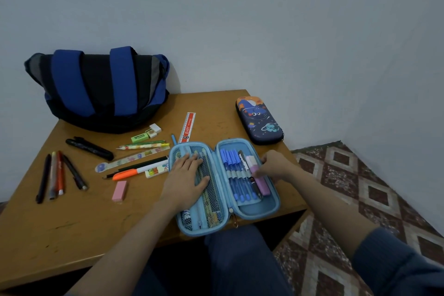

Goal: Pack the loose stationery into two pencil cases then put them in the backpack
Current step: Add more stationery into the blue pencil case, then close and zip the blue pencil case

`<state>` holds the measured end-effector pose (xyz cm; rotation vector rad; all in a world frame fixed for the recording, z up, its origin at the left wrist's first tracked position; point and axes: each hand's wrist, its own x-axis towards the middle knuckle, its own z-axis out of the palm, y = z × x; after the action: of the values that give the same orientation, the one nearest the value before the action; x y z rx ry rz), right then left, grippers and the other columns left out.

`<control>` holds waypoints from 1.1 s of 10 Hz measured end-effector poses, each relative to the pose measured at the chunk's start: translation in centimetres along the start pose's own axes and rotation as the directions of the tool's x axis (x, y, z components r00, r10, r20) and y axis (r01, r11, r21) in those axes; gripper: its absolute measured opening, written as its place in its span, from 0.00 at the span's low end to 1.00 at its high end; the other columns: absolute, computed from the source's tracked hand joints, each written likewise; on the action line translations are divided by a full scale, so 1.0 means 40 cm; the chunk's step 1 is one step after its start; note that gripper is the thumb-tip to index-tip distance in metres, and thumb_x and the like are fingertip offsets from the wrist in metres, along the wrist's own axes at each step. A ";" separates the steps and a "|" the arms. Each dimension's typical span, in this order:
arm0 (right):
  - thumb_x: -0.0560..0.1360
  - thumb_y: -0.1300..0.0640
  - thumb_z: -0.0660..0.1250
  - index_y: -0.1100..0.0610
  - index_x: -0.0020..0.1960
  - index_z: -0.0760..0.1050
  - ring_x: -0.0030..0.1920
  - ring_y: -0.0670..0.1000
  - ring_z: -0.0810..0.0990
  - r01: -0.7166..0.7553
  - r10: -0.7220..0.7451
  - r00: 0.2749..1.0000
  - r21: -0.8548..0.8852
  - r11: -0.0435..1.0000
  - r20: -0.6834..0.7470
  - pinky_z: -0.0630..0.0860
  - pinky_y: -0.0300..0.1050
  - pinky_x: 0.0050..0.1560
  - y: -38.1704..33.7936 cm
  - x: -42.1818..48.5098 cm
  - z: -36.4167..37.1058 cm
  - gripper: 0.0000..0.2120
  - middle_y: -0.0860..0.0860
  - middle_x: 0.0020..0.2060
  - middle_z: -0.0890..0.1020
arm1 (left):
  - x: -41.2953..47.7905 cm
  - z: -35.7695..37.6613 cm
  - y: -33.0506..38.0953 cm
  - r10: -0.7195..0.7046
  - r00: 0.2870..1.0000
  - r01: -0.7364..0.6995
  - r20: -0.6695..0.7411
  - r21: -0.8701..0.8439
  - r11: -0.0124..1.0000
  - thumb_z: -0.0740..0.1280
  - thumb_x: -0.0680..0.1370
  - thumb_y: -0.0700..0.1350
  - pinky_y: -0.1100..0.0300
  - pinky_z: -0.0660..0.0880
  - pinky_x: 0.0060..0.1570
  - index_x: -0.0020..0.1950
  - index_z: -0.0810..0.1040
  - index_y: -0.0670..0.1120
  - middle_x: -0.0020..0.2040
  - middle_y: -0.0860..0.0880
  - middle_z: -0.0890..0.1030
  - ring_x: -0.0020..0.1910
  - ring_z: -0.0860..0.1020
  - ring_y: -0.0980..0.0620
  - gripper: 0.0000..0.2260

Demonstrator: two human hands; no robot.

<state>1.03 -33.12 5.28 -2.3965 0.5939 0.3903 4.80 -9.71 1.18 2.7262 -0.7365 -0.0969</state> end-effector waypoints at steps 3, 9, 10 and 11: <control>0.71 0.57 0.71 0.56 0.34 0.62 0.33 0.49 0.68 -0.020 0.019 0.999 -0.047 0.999 -0.030 0.67 0.40 0.28 -0.005 0.004 0.013 0.18 0.51 0.33 0.68 | -0.003 -0.020 0.002 -0.066 0.997 0.053 -0.051 -0.212 0.976 0.58 0.80 0.55 0.53 0.53 0.73 0.72 0.64 0.50 0.75 0.51 0.60 0.75 0.55 0.52 0.22; 0.71 0.55 0.72 0.58 0.32 0.66 0.31 0.50 0.72 0.010 -0.009 0.999 0.041 0.999 -0.031 0.71 0.41 0.27 0.002 -0.014 0.015 0.17 0.52 0.30 0.72 | -0.053 -0.098 0.010 -0.480 0.867 0.463 0.133 -0.570 0.678 0.62 0.79 0.48 0.56 0.75 0.43 0.56 0.72 0.44 0.45 0.49 0.76 0.42 0.77 0.50 0.10; 0.75 0.53 0.69 0.61 0.35 0.69 0.30 0.51 0.74 -0.005 0.008 1.000 0.146 0.989 -0.019 0.75 0.42 0.25 -0.002 -0.018 0.009 0.16 0.54 0.31 0.73 | -0.051 -0.122 0.045 -0.423 0.901 0.381 0.096 -0.639 0.668 0.63 0.79 0.50 0.63 0.73 0.35 0.59 0.70 0.45 0.44 0.52 0.76 0.39 0.76 0.56 0.13; 0.78 0.50 0.62 0.68 0.50 0.71 0.33 0.54 0.75 -0.050 0.046 0.999 0.355 0.934 0.021 0.75 0.42 0.21 -0.006 -0.031 -0.007 0.19 0.56 0.36 0.73 | -0.050 -0.133 0.099 -0.341 0.938 0.275 0.066 -0.741 0.613 0.61 0.79 0.54 0.66 0.71 0.35 0.61 0.70 0.47 0.47 0.55 0.77 0.40 0.76 0.60 0.15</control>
<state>0.15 -32.74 6.12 -2.0347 0.6580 0.2894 1.94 -10.46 7.45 1.9951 -0.1128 -0.2927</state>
